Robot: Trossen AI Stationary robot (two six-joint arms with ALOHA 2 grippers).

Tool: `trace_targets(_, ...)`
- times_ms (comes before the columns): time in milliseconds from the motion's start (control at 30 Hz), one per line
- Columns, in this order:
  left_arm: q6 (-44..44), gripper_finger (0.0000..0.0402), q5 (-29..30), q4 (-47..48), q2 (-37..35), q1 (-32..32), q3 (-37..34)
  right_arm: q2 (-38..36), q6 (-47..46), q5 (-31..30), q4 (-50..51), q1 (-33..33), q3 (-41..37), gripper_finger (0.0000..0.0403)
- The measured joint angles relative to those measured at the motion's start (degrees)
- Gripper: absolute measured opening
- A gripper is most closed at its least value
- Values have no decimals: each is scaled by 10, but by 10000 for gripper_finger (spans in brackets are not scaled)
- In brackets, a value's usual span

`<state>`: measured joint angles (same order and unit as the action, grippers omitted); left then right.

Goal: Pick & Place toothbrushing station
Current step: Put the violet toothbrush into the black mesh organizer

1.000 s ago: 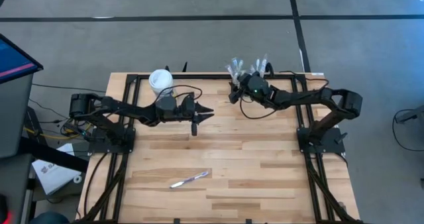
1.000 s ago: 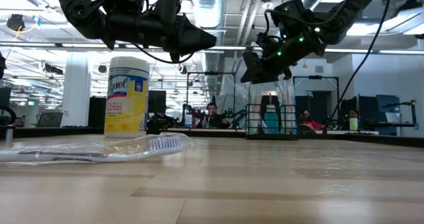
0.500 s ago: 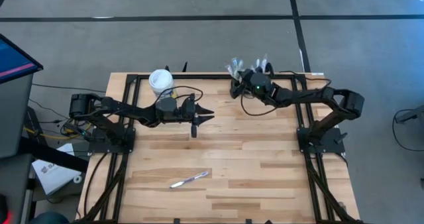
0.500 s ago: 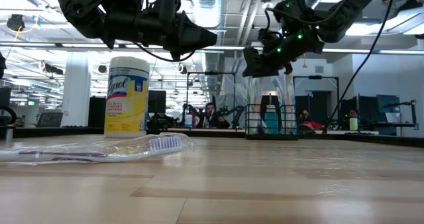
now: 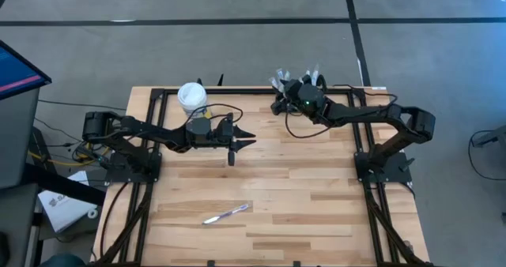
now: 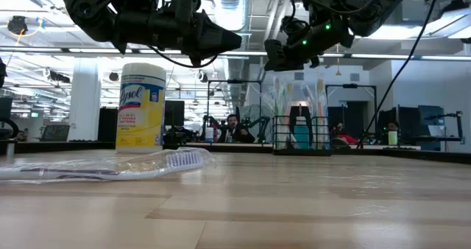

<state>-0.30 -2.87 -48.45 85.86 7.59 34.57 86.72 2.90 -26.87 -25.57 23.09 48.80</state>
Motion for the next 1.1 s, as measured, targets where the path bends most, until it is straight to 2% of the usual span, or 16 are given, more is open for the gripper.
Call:
trace_targets(233,-1,76,-2,2,0,-25,0,-29,3,-2,33,-24,16,166)
trace_targets(400,-31,76,-49,30,0,-47,0,-71,6,-2,73,-60,15,168)
trace_targets(567,-36,76,-61,116,0,-78,0,-92,-3,-2,134,-100,15,165)
trace_targets(800,-37,76,-61,218,0,-118,0,-82,-4,-2,157,-152,14,157)
trace_targets(1100,-137,76,-77,319,0,-172,0,-77,-6,-2,168,-179,15,147)
